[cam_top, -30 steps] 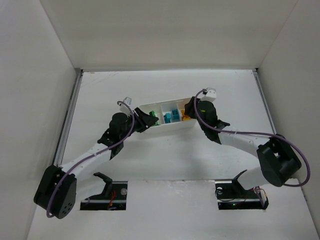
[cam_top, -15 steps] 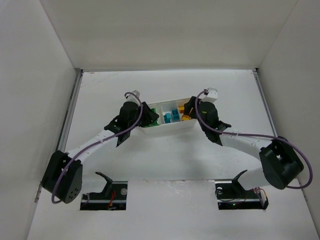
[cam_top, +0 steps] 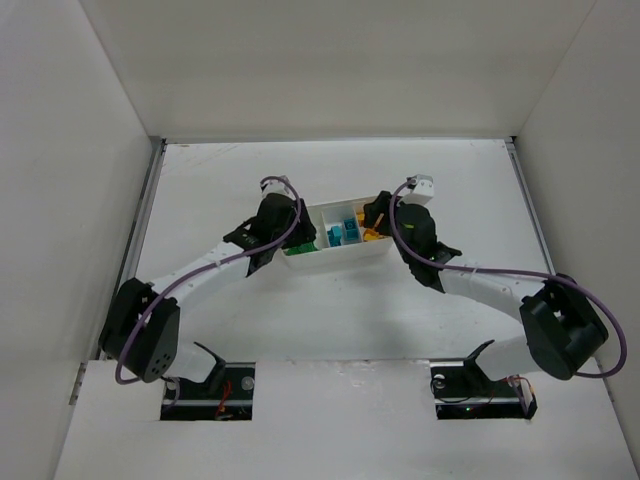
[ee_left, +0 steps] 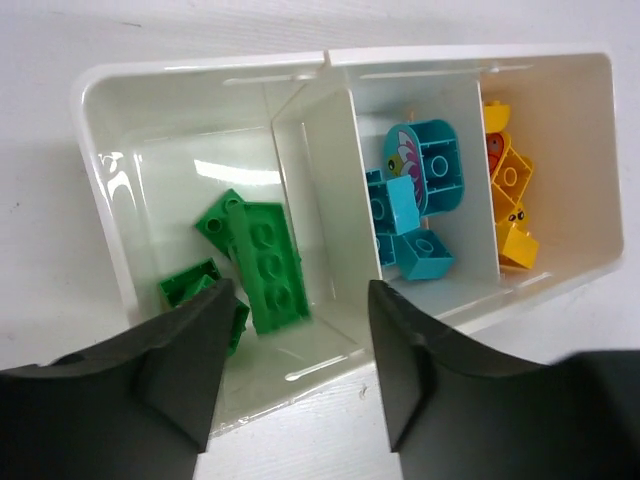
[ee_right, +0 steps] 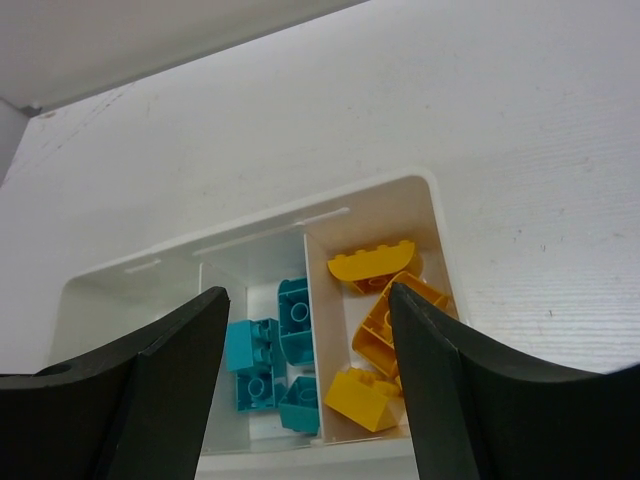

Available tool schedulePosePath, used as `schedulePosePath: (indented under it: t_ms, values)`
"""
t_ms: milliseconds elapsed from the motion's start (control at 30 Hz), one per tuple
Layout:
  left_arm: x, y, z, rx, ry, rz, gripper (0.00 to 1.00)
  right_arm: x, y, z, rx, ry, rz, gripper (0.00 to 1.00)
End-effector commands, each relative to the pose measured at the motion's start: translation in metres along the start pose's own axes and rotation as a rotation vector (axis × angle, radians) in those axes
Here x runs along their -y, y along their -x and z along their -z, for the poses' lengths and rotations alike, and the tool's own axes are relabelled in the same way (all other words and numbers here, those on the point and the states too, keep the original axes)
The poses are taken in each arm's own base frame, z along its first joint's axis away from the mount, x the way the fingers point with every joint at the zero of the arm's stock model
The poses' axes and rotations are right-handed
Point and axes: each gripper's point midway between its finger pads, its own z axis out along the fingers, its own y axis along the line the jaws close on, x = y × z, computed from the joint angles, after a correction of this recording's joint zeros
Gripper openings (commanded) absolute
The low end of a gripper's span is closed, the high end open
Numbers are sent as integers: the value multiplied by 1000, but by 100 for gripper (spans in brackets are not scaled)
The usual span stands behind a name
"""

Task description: Sort the legos into containers by color

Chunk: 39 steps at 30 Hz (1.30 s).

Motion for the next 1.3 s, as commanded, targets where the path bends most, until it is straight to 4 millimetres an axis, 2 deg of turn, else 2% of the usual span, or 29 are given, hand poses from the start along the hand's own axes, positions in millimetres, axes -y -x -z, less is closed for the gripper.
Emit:
schedulePosePath:
  t_ms: [0, 167, 200, 233, 333, 433, 567, 733, 800, 900, 1033, 1133, 1267]
  values:
    - [17, 32, 16, 98, -18, -46, 58, -14, 10, 2, 42, 48, -30, 71]
    - [25, 45, 37, 170, -48, -45, 73, -13, 15, 5, 64, 52, -40, 70]
    - [25, 47, 43, 187, -56, -38, 94, -13, 18, 7, 74, 53, -45, 69]
    - [25, 49, 49, 203, -64, -34, 100, -13, 21, 9, 87, 55, -51, 66]
    - [16, 51, 67, 256, -67, -1, 100, -5, 35, 18, 151, 36, -77, 49]
    - [-4, 50, 85, 318, -38, 42, 100, 10, 50, 29, 222, -18, -104, 28]
    - [-44, 38, 104, 379, 24, 113, 100, 39, 64, 43, 303, -117, -168, 18]
    - [-102, 3, 107, 353, 169, 207, 100, 78, 75, 50, 361, -202, -269, 23]
    - [-122, -12, 106, 326, 231, 251, 100, 90, 75, 52, 367, -231, -282, 34]
    - [-140, -28, 104, 296, 281, 281, 100, 100, 72, 52, 354, -266, -265, 47]
    - [-149, -35, 101, 284, 302, 286, 100, 107, 60, 52, 287, -319, -197, 63]
    - [-145, -38, 99, 254, 294, 269, 100, 119, 43, 59, 248, -393, -183, 64]
    - [-134, -39, 98, 240, 238, 258, 100, 125, 18, 71, 182, -455, -123, 70]
